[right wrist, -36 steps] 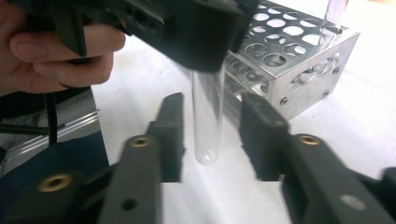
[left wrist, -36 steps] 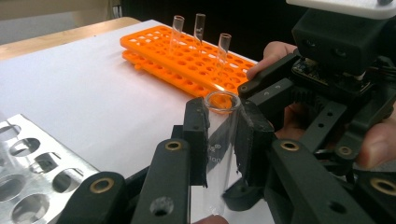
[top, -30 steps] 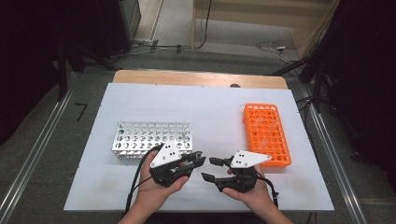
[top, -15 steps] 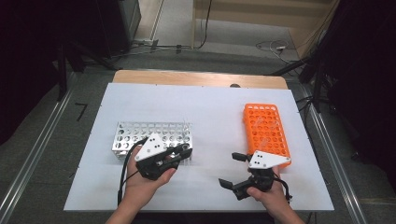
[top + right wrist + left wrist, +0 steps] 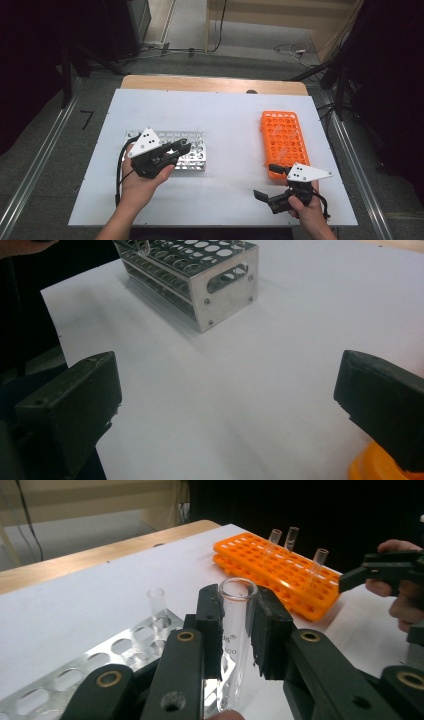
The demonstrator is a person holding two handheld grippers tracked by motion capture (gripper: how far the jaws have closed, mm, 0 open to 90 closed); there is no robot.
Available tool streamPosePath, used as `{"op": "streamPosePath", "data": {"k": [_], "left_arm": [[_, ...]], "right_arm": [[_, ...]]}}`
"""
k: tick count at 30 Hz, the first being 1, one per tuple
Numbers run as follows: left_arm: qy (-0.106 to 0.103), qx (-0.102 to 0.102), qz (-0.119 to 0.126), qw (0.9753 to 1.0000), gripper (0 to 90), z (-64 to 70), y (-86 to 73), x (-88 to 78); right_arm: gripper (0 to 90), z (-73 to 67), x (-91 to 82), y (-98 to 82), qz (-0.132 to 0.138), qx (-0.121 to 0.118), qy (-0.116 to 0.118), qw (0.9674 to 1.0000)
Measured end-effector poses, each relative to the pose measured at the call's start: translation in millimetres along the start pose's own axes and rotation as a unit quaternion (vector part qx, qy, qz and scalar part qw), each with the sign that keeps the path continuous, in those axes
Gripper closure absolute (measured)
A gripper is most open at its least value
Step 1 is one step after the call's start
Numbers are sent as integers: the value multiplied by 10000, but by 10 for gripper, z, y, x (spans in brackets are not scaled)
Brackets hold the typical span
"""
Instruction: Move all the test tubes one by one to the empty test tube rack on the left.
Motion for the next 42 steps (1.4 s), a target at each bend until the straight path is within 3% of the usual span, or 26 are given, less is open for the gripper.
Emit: {"op": "streamPosePath", "data": {"k": [10, 19, 25, 33, 42], "left_arm": [[240, -179, 68, 9995, 760, -278, 95, -49], [409, -314, 109, 9986, 759, -483, 191, 3], [451, -366, 87, 9983, 759, -564, 272, 172], [460, -398, 21, 9981, 759, -567, 336, 509], [515, -531, 0, 9973, 759, -615, 331, 682]], "right_arm": [[0, 250, -133, -108, 12, 225, -186, 9996], [0, 399, -210, -159, 84, 384, -370, 9985], [0, 449, -263, -170, 158, 450, -440, 9979], [0, 473, -288, -180, 206, 468, -472, 9976], [0, 494, -304, -187, 254, 515, -482, 9972]]}}
Point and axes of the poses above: each handheld gripper's, and its own axes: x roughly forward along the jaws, y roughly out of its top, z roughly to its right, the point moved 4 cm from there along x, roughly forward along the jaws, and after that the axes turned 15 degrees about -z, right-handed, at the moved point
